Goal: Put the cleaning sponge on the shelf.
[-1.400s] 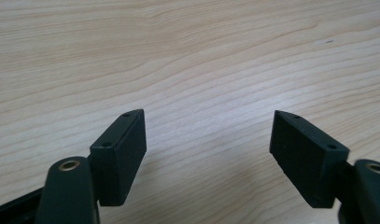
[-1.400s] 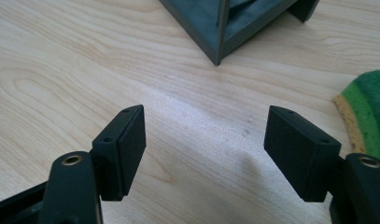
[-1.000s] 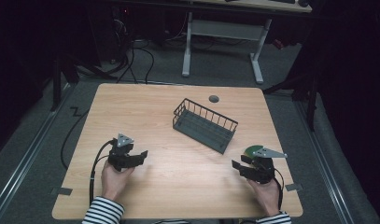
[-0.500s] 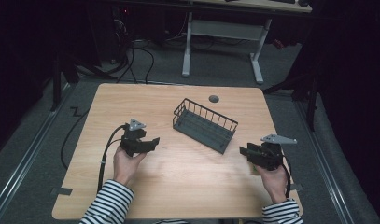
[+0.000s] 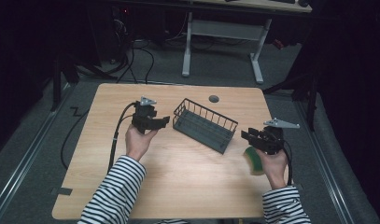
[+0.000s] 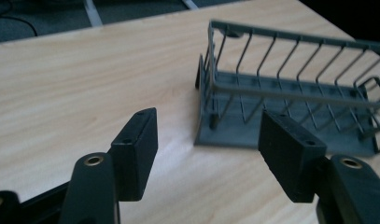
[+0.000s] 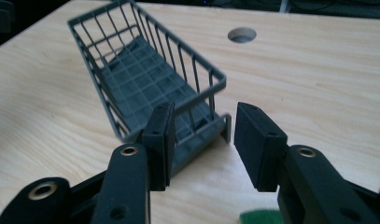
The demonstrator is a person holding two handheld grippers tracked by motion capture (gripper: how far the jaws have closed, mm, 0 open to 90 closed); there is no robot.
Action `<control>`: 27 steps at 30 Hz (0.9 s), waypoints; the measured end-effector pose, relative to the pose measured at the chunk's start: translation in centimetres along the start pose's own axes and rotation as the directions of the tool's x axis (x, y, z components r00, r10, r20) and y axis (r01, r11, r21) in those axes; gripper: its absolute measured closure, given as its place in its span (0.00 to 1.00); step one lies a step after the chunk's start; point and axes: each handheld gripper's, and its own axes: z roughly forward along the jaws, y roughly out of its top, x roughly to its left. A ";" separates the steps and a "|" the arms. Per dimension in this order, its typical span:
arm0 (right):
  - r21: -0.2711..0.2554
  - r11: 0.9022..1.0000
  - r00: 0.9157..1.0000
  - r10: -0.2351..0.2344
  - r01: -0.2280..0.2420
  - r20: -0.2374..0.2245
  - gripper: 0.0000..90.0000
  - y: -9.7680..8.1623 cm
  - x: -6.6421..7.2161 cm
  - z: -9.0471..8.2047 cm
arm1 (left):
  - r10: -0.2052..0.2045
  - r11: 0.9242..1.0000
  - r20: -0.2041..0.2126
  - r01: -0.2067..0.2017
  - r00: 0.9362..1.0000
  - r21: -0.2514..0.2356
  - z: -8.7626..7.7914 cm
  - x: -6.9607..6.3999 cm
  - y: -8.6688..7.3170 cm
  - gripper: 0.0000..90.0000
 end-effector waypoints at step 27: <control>0.067 0.998 0.999 0.018 -0.021 0.040 0.74 3.1 -0.5 5.2 | -0.001 0.999 -0.004 0.001 1.000 0.051 5.9 -1.0 2.3 0.68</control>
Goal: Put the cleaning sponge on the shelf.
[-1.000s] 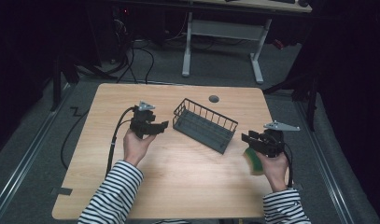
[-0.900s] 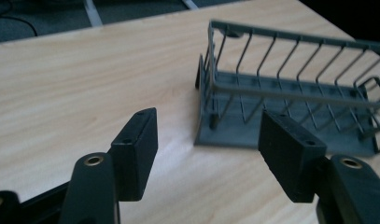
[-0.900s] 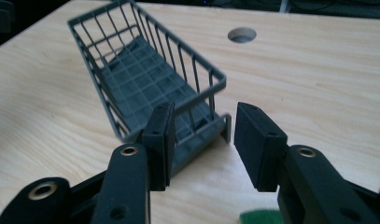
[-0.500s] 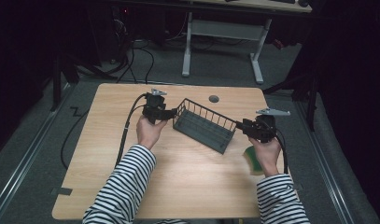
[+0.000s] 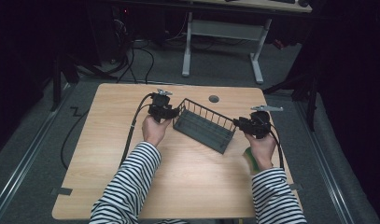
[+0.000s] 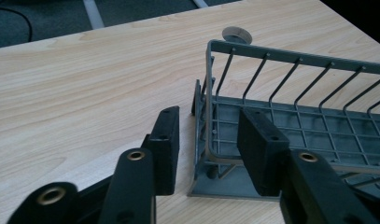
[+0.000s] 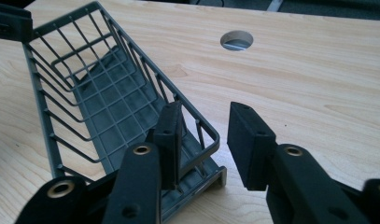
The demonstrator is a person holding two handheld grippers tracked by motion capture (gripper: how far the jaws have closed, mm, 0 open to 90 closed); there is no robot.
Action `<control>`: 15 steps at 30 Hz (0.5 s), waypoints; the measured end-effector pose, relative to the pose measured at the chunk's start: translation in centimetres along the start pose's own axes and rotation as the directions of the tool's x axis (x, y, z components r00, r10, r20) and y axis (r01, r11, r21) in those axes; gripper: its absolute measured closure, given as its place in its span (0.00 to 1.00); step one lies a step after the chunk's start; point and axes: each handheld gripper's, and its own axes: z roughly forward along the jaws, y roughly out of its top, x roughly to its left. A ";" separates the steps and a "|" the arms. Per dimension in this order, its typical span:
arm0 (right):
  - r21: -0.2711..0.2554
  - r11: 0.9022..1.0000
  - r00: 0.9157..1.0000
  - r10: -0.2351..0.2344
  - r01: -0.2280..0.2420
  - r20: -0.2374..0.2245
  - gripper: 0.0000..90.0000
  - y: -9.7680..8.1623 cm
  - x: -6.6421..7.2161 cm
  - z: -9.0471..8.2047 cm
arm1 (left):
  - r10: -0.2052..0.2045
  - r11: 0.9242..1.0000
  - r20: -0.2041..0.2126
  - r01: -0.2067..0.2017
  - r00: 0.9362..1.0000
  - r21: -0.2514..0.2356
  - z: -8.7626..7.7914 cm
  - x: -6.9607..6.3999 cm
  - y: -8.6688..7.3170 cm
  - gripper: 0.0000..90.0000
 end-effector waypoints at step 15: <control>0.049 0.999 1.000 -0.008 0.008 -0.013 0.79 -0.2 -0.1 0.6 | 0.039 0.999 0.001 -0.039 0.999 0.020 0.2 -0.3 0.2 0.82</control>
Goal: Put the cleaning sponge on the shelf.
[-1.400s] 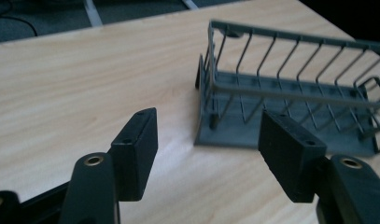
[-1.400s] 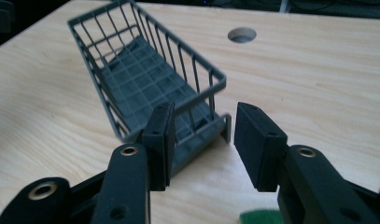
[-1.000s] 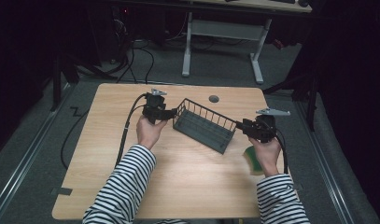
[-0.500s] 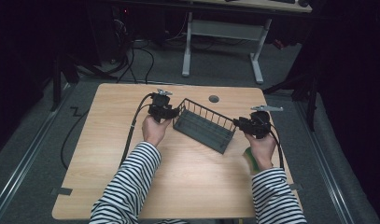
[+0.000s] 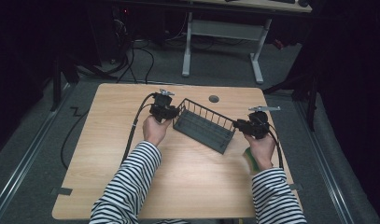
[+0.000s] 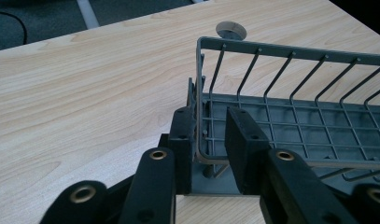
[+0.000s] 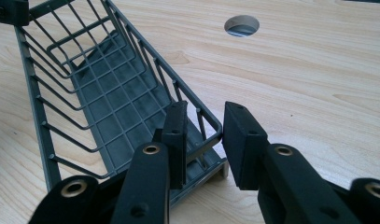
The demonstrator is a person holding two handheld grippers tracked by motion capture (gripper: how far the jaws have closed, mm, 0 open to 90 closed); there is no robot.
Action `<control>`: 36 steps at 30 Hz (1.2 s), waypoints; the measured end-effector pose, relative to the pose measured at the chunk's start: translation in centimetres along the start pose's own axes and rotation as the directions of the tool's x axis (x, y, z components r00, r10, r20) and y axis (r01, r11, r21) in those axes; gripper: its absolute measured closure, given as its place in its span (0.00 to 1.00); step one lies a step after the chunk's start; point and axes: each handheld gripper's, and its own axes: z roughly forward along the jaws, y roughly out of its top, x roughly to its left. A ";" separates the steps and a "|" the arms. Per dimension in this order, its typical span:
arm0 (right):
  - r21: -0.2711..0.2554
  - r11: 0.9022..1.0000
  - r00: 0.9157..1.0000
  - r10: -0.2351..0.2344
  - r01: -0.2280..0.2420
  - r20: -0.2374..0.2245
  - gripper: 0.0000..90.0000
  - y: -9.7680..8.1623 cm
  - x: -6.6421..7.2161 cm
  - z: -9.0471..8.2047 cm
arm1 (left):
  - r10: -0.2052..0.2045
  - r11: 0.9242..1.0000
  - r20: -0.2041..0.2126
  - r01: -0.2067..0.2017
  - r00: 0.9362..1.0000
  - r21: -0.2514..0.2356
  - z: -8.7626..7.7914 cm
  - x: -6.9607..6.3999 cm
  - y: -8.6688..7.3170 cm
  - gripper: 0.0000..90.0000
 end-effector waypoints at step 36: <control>0.065 0.987 0.989 -0.142 0.144 -0.042 0.80 -1.6 3.6 -1.6 | 0.039 0.999 0.036 -0.039 0.999 0.015 -3.4 0.2 -3.1 0.95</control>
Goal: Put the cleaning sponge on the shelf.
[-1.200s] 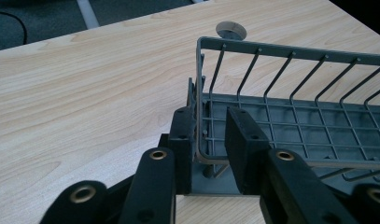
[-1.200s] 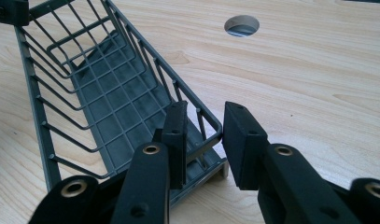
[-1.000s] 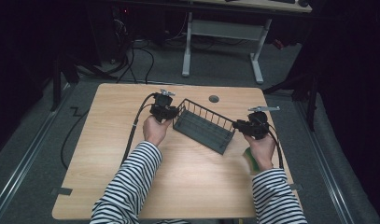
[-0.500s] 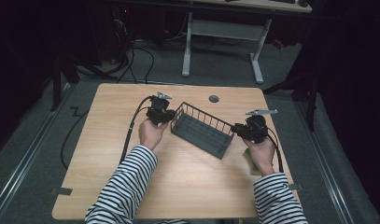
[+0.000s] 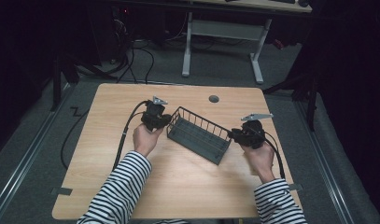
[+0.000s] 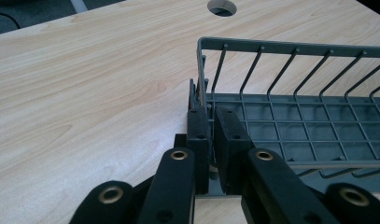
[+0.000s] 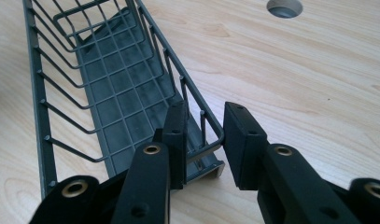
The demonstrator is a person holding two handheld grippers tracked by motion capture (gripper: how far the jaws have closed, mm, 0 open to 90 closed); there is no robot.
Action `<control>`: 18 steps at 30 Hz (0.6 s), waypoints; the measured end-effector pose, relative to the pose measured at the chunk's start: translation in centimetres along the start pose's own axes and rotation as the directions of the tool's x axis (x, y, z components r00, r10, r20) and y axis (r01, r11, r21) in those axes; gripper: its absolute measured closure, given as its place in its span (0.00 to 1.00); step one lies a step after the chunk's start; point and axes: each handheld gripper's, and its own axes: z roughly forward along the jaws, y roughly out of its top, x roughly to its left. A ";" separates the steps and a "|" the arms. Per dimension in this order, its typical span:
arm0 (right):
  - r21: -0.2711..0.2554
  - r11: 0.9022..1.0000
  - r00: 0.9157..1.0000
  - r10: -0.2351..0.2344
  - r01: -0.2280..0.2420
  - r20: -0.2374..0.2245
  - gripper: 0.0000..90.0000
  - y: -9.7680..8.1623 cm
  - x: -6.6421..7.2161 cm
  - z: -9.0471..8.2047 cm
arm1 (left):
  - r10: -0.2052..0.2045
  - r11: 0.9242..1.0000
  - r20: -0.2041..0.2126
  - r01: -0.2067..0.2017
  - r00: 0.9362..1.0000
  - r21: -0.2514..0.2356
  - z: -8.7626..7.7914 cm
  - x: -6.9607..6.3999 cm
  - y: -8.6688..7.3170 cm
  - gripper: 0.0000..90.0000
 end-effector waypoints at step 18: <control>-0.002 0.999 0.999 -0.044 0.044 -0.025 0.79 -1.2 1.8 -1.0 | -0.001 1.000 0.025 0.002 1.000 -0.022 -2.1 -0.4 -2.3 0.95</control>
